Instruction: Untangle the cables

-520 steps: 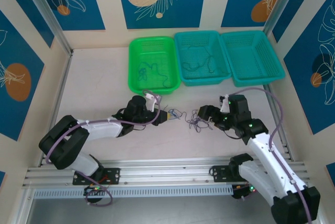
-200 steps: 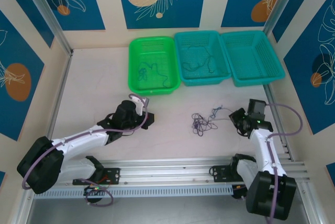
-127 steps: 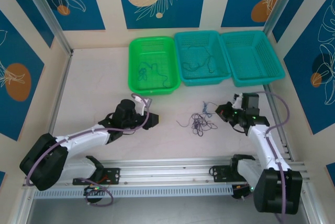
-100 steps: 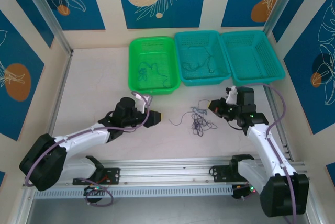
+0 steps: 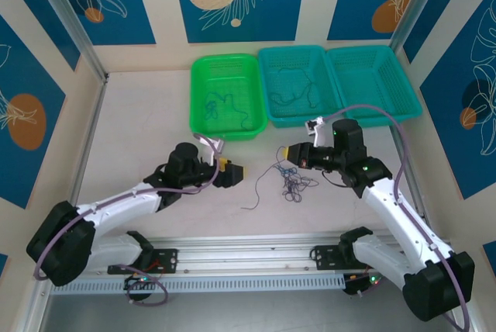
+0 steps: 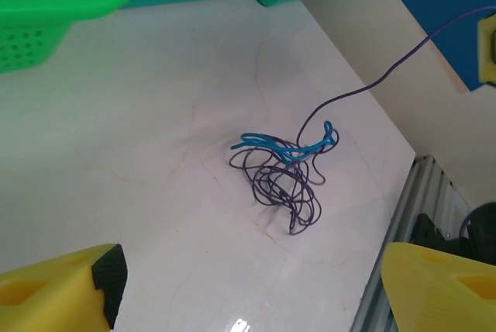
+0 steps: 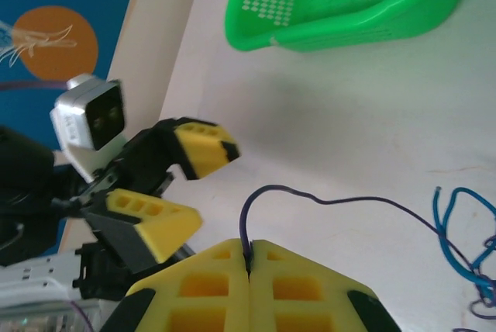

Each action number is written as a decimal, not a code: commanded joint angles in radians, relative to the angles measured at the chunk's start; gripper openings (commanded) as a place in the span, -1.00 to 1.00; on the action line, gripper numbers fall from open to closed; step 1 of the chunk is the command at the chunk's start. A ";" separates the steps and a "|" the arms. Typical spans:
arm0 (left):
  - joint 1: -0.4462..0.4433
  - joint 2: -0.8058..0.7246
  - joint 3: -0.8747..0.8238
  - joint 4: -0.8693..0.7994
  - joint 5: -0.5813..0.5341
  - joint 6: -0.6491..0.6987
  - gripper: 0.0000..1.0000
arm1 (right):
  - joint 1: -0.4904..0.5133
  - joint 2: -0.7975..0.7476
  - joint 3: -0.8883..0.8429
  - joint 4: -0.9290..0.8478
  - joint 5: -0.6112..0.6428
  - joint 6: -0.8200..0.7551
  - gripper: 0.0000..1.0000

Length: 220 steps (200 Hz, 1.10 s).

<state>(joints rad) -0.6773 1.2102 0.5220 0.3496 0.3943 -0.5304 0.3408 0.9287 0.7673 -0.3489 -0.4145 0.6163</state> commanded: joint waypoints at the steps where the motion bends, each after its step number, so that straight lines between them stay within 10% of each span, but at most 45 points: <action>1: -0.001 0.047 0.016 0.078 0.087 0.025 0.84 | 0.034 -0.007 0.072 0.023 -0.046 -0.035 -1.00; 111: -0.045 0.403 0.169 0.311 0.314 0.075 0.97 | 0.081 -0.014 0.106 0.048 -0.076 -0.019 -1.00; 167: -0.082 0.431 0.142 0.341 0.276 0.039 -0.66 | 0.073 -0.019 0.078 0.009 0.073 0.004 -1.00; 220: -0.082 0.299 0.039 0.321 0.176 0.037 -1.00 | -0.108 -0.022 -0.037 -0.135 0.395 0.109 -1.00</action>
<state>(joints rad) -0.7559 1.5887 0.5930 0.6552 0.6140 -0.4984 0.3401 0.9176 0.8158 -0.3874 -0.1844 0.6464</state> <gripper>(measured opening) 0.059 0.066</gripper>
